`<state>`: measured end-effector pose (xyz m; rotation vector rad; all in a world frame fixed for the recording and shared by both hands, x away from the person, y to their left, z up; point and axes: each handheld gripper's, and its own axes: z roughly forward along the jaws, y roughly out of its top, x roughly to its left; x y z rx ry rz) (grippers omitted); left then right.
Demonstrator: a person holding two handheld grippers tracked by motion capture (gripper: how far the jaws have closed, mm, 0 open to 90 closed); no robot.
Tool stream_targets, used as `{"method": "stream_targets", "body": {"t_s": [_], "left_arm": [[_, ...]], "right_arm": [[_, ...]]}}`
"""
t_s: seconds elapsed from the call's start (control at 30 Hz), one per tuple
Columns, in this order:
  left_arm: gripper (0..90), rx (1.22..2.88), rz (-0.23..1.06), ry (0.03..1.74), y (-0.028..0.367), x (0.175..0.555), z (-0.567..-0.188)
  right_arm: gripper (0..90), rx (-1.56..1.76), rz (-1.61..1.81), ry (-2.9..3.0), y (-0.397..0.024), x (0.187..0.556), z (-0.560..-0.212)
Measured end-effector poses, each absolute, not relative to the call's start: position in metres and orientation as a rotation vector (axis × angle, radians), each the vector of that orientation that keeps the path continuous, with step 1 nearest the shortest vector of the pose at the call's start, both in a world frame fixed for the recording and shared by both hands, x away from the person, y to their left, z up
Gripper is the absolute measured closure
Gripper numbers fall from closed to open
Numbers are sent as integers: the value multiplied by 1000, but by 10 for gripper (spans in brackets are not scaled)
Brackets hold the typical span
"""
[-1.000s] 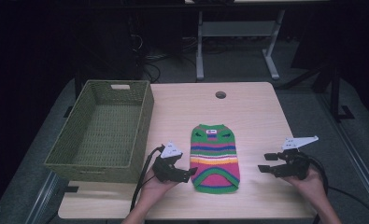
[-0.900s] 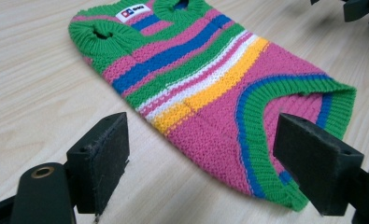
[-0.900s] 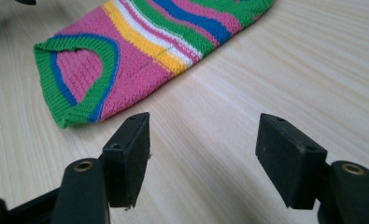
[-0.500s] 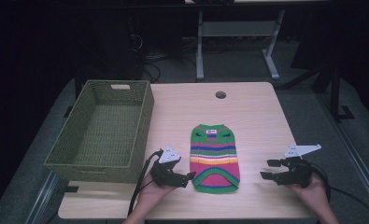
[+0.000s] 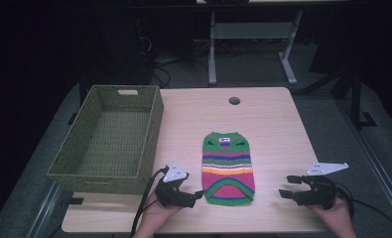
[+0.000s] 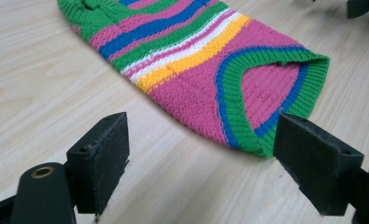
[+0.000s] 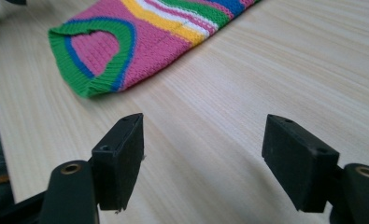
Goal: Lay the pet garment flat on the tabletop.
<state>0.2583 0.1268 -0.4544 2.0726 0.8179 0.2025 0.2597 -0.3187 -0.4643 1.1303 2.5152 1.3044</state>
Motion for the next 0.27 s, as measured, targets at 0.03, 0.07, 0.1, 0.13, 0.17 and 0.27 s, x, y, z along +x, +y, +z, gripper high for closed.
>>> {"method": "stream_targets", "body": {"t_s": [0.03,0.07,0.1,0.13,0.17,0.27], "left_arm": [[185,2071,202,820,126,257,-455],[185,2072,203,819,125,255,-454],[185,2069,211,811,124,254,-454],[186,2064,220,806,123,253,-453],[186,2067,227,798,122,253,-452],[189,2068,244,786,122,255,-452]], "right_arm": [[286,1131,1313,2509,-319,257,-463],[286,1136,1324,2499,-319,255,-462],[286,1130,1337,2492,-318,251,-461],[285,1121,1332,2492,-317,249,-460],[285,1108,1317,2485,-316,247,-460],[284,1084,1298,2483,-315,243,-459]]}}
